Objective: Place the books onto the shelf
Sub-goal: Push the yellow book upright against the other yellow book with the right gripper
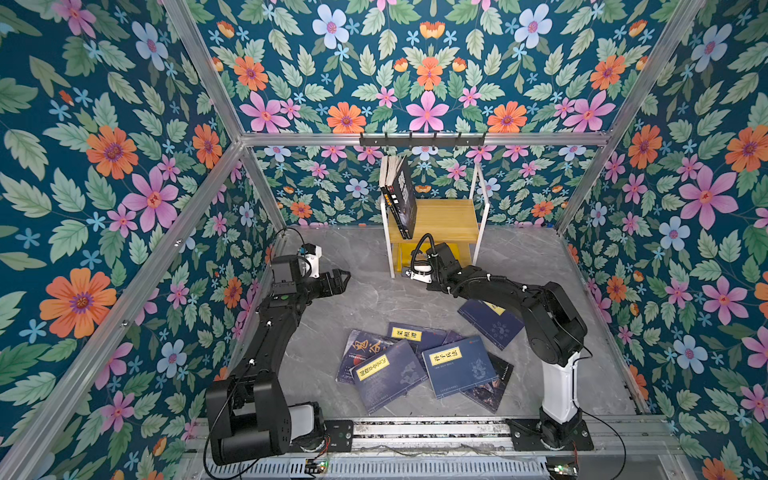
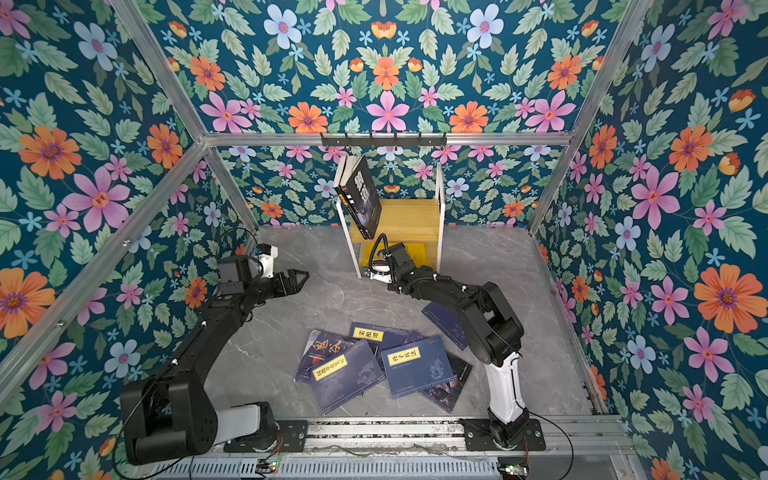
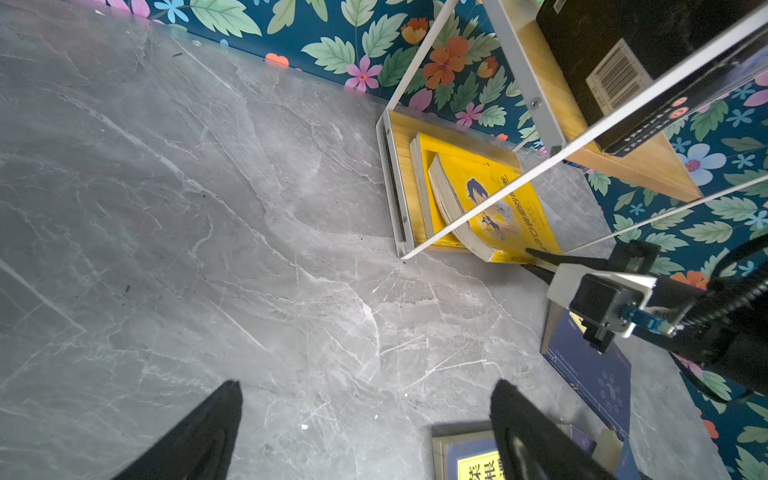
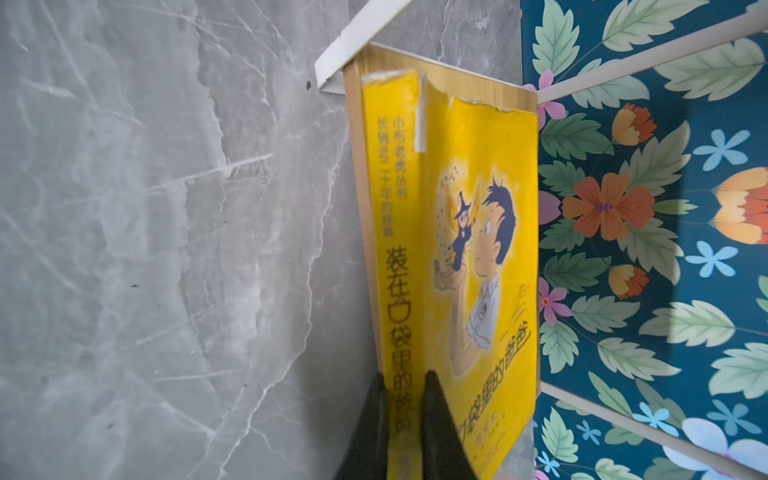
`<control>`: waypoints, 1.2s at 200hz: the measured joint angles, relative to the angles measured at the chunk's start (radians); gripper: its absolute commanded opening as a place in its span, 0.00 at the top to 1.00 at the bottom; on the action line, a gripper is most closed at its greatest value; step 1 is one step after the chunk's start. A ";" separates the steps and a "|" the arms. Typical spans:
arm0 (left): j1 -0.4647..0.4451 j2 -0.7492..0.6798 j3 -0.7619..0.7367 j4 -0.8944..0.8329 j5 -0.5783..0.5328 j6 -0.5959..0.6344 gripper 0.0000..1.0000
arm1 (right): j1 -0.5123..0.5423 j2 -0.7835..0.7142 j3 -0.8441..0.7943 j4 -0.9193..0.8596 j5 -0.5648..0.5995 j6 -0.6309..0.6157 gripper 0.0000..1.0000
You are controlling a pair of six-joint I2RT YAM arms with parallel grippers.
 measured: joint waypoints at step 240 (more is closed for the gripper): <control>0.003 -0.001 -0.001 0.000 0.001 0.004 0.07 | -0.024 0.127 0.127 0.002 -0.039 -0.003 0.89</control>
